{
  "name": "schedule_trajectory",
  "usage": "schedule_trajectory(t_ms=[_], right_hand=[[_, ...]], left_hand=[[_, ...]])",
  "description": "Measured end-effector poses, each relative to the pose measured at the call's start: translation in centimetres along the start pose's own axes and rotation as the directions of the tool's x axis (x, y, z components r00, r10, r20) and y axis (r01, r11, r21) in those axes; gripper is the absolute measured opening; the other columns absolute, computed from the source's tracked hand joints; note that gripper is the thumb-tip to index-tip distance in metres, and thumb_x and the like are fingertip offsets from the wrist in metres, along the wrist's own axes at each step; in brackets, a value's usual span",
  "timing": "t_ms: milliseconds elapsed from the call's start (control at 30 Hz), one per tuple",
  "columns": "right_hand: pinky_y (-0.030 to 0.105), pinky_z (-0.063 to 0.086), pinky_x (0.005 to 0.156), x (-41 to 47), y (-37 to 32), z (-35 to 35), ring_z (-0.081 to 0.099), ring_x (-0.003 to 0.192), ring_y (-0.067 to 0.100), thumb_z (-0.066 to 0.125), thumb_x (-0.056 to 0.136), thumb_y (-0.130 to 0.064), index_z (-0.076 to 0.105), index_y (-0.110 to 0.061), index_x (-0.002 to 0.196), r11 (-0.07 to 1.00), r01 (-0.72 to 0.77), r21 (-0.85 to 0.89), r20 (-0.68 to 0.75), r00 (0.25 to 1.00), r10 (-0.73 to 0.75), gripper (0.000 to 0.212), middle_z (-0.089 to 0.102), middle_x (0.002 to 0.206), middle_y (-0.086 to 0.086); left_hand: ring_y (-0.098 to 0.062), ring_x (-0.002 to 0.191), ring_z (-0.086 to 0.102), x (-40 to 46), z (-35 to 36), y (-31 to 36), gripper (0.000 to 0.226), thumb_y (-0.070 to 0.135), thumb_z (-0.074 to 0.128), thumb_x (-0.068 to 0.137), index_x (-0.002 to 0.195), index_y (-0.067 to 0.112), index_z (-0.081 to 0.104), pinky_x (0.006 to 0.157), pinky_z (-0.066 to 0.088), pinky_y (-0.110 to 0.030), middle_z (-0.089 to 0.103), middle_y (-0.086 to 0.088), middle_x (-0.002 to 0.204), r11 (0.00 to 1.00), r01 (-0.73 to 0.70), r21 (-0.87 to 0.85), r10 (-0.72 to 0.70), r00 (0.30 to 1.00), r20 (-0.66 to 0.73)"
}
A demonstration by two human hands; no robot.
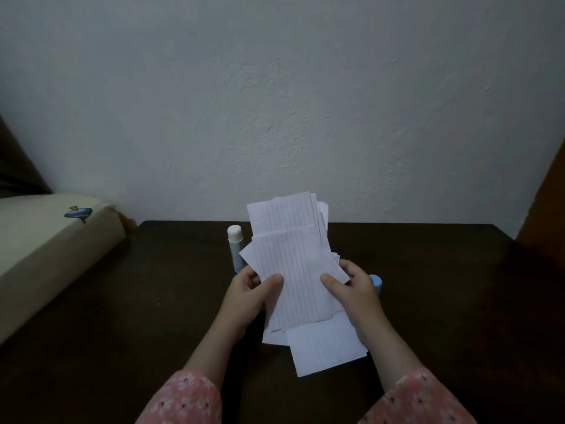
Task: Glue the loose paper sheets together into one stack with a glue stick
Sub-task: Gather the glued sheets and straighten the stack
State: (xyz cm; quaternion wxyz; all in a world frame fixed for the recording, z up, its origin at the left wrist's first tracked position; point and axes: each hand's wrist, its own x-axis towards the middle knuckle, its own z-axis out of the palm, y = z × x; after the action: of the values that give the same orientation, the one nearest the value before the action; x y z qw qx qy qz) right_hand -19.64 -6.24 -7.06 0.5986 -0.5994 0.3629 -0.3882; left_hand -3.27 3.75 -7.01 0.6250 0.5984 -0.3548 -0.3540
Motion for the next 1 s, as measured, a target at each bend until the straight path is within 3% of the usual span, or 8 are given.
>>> schedule_trajectory(t_ms=[133, 267, 400, 500, 567, 700, 867, 1000], right_hand=[[0.02, 0.053, 0.068, 0.0, -0.1, -0.6, 0.066, 0.089, 0.007, 0.064, 0.09, -0.012, 0.063, -0.019, 0.107, 0.999, 0.002, -0.054, 0.122, 0.993, 0.004, 0.019, 0.069, 0.103, -0.003], [0.034, 0.054, 0.085, -0.2, 0.1, -0.4, 0.064, 0.1, 0.01, 0.061, 0.092, -0.025, 0.058, -0.03, 0.106, 0.993, 0.043, -0.106, 0.139, 0.99, -0.028, 0.016, 0.066, 0.109, -0.006], [0.016, 0.049, 0.074, -0.5, -0.5, 0.4, 0.061, 0.098, 0.004, 0.057, 0.094, -0.024, 0.05, -0.033, 0.107, 0.982, 0.164, -0.093, 0.044, 0.986, -0.16, 0.017, 0.061, 0.103, -0.016], [0.019, 0.05, 0.071, -0.7, -1.0, 0.8, 0.062, 0.097, 0.005, 0.064, 0.09, -0.022, 0.042, -0.034, 0.122, 0.979, 0.202, 0.001, -0.032, 0.979, -0.202, 0.04, 0.06, 0.106, -0.013], [0.017, 0.048, 0.064, -0.8, -1.6, 0.8, 0.064, 0.089, 0.004, 0.063, 0.09, -0.029, 0.041, -0.037, 0.122, 0.987, 0.151, 0.048, -0.034, 0.988, -0.149, 0.04, 0.063, 0.101, -0.011], [0.015, 0.044, 0.065, -1.0, -2.1, 0.8, 0.062, 0.091, 0.003, 0.052, 0.096, -0.032, 0.053, -0.029, 0.113, 0.977, 0.19, -0.093, 0.003, 0.982, -0.191, 0.018, 0.063, 0.101, -0.011], [0.012, 0.046, 0.059, -1.5, -2.8, 0.7, 0.058, 0.089, -0.004, 0.053, 0.096, -0.03, 0.051, -0.03, 0.115, 0.947, 0.307, -0.09, -0.084, 0.946, -0.314, 0.02, 0.058, 0.1, -0.014], [0.014, 0.048, 0.067, -0.9, -1.9, 0.7, 0.056, 0.094, -0.005, 0.06, 0.092, -0.032, 0.047, -0.035, 0.112, 0.906, 0.329, -0.265, -0.001, 0.94, -0.342, 0.024, 0.056, 0.107, -0.014]], left_hand=[[-0.018, 0.098, 0.068, -0.2, 0.6, 0.1, 0.037, 0.022, 0.07, 0.08, 0.114, 0.026, 0.056, 0.082, 0.057, -0.041, 0.067, -0.001, 0.111, 0.997, -0.03, 0.072, 0.028, 0.999, 0.023], [-0.012, 0.096, 0.066, -0.4, 0.9, 0.5, 0.034, 0.011, 0.06, 0.089, 0.114, 0.033, 0.052, 0.072, 0.055, -0.027, 0.064, 0.004, 0.111, 0.991, -0.019, 0.134, 0.009, 0.997, 0.078], [-0.011, 0.106, 0.062, -0.8, 1.7, 0.9, 0.043, 0.018, 0.062, 0.09, 0.12, 0.042, 0.043, 0.084, 0.054, -0.033, 0.06, 0.01, 0.117, 0.986, -0.041, 0.161, 0.021, 0.992, 0.127], [-0.008, 0.106, 0.059, -0.9, 2.6, 1.1, 0.047, 0.019, 0.063, 0.089, 0.126, 0.039, 0.042, 0.073, 0.052, -0.025, 0.057, 0.012, 0.118, 0.99, -0.098, 0.106, 0.099, 0.995, -0.007], [-0.008, 0.105, 0.058, -0.8, 2.8, 1.3, 0.047, 0.019, 0.063, 0.089, 0.129, 0.034, 0.043, 0.07, 0.05, -0.025, 0.057, 0.011, 0.117, 0.989, -0.131, 0.065, 0.138, 0.985, -0.106], [-0.004, 0.1, 0.058, -1.3, 3.1, 2.0, 0.042, 0.021, 0.065, 0.087, 0.124, 0.032, 0.048, 0.062, 0.049, -0.02, 0.057, 0.014, 0.114, 0.986, -0.147, 0.076, 0.155, 0.982, -0.104], [-0.006, 0.108, 0.059, -1.1, 2.7, 2.6, 0.031, 0.023, 0.068, 0.084, 0.111, 0.032, 0.055, 0.073, 0.056, -0.025, 0.061, 0.013, 0.113, 0.955, -0.239, 0.176, 0.26, 0.959, -0.109], [0.004, 0.106, 0.055, -1.2, 2.6, 2.5, 0.044, 0.024, 0.07, 0.084, 0.12, 0.038, 0.048, 0.076, 0.053, -0.02, 0.056, 0.019, 0.115, 0.92, -0.301, 0.25, 0.328, 0.942, -0.074]])
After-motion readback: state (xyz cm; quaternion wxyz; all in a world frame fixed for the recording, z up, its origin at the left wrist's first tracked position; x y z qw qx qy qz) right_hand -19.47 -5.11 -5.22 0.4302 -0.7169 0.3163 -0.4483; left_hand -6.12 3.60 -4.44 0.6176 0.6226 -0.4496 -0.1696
